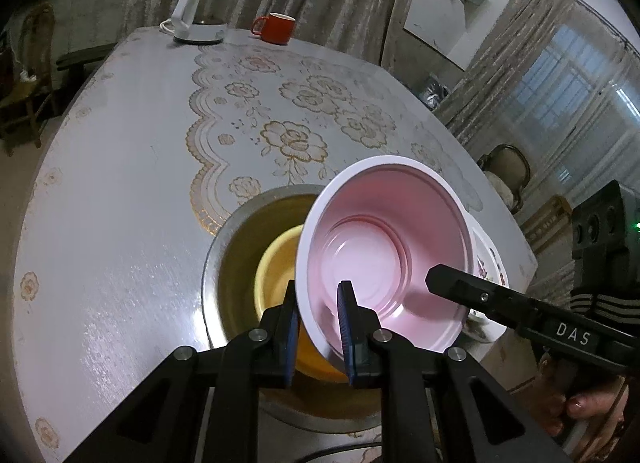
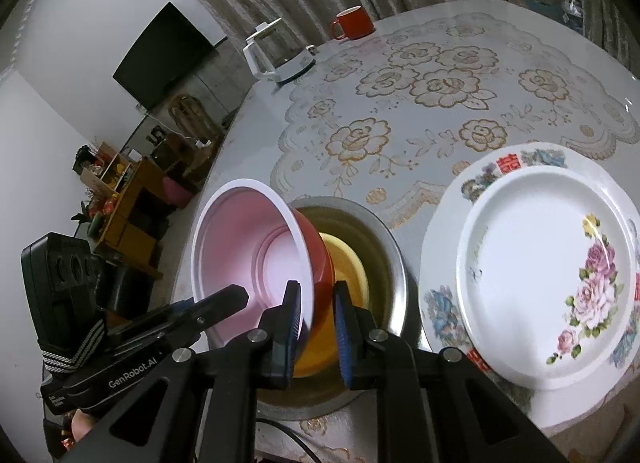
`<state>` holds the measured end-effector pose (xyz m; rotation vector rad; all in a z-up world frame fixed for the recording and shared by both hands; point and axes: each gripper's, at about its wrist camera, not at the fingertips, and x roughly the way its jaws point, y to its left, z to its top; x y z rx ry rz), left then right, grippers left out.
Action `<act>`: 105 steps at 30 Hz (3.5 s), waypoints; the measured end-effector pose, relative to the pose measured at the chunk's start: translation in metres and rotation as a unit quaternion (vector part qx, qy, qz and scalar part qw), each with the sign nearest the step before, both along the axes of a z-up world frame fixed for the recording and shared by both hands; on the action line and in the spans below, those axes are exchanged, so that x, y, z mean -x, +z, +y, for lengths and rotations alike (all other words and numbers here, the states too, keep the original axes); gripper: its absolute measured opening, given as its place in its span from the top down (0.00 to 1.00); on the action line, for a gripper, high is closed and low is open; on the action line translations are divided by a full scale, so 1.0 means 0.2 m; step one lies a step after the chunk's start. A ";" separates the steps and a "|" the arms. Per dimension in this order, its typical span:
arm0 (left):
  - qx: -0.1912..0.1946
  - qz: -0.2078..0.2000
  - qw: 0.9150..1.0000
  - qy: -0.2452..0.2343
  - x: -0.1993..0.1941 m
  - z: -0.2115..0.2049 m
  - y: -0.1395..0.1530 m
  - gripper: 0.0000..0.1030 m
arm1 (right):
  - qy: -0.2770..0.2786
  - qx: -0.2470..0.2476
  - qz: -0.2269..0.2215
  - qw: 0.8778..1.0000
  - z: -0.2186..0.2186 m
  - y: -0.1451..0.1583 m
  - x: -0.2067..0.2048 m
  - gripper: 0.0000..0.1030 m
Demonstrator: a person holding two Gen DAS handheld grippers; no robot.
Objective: Organize plates and bowls
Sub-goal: 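Lower the pink-and-red bowl into the yellow bowl with both grippers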
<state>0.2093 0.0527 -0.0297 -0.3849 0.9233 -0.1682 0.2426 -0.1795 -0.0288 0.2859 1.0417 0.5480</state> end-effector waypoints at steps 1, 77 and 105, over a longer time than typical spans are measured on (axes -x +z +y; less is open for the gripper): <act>-0.002 0.000 1.000 -0.001 0.00 0.00 0.00 0.83 | -0.001 0.001 0.002 1.000 0.00 0.00 0.01 0.84; -0.036 0.020 0.999 -0.004 -0.01 -0.01 -0.01 0.73 | -0.009 0.006 0.032 0.999 0.01 -0.08 0.05 0.75; -0.044 -0.007 0.999 0.001 0.04 -0.02 0.10 0.50 | -0.005 0.005 0.017 1.000 -0.01 -0.04 0.08 0.70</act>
